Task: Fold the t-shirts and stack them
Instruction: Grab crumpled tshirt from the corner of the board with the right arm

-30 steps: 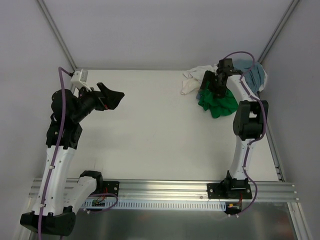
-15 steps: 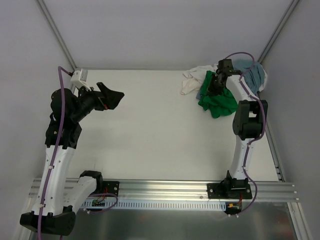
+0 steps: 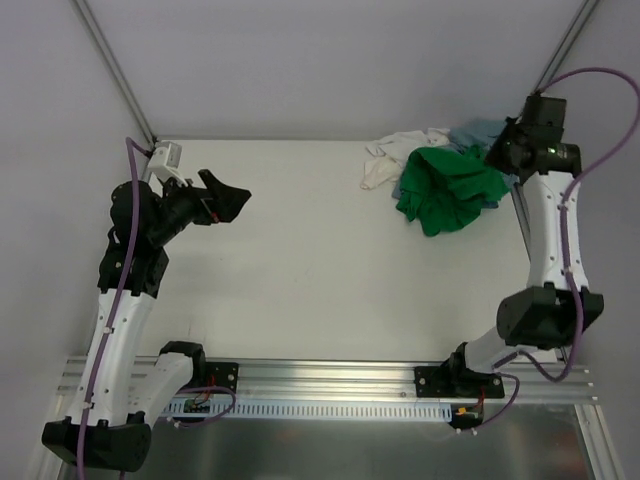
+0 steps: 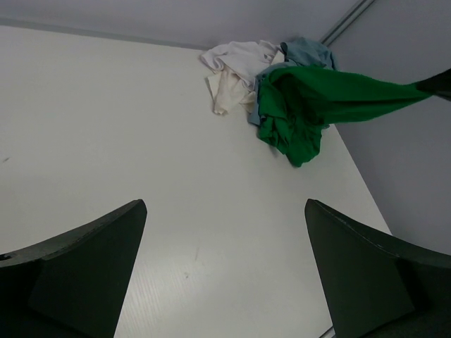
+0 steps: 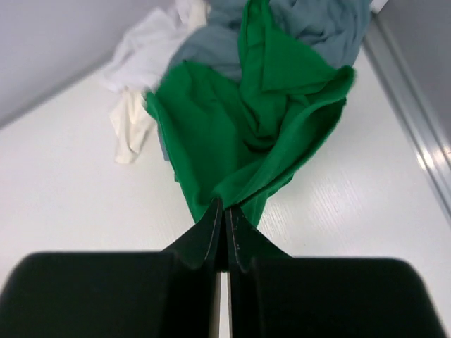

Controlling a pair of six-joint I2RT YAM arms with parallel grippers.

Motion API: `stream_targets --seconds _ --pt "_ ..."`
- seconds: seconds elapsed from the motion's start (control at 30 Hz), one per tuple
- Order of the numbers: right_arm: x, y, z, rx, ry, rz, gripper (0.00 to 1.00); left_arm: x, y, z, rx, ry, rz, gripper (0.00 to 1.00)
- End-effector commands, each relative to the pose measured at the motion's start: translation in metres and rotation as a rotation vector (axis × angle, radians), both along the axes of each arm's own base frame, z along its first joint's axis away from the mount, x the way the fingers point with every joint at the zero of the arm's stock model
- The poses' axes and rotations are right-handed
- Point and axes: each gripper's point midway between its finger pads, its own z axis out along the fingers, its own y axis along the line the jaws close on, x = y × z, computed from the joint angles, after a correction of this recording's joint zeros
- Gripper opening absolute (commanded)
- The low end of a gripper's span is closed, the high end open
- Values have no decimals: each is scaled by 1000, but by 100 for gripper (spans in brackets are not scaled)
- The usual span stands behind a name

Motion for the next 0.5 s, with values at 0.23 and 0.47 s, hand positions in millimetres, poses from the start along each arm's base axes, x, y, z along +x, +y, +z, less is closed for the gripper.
stream_targets --seconds 0.23,0.47 --pt "-121 11 89 5 -157 -17 0 21 -27 -64 -98 42 -84 99" --pt "-163 42 131 110 -181 94 1 38 -119 -111 -130 178 -327 99"
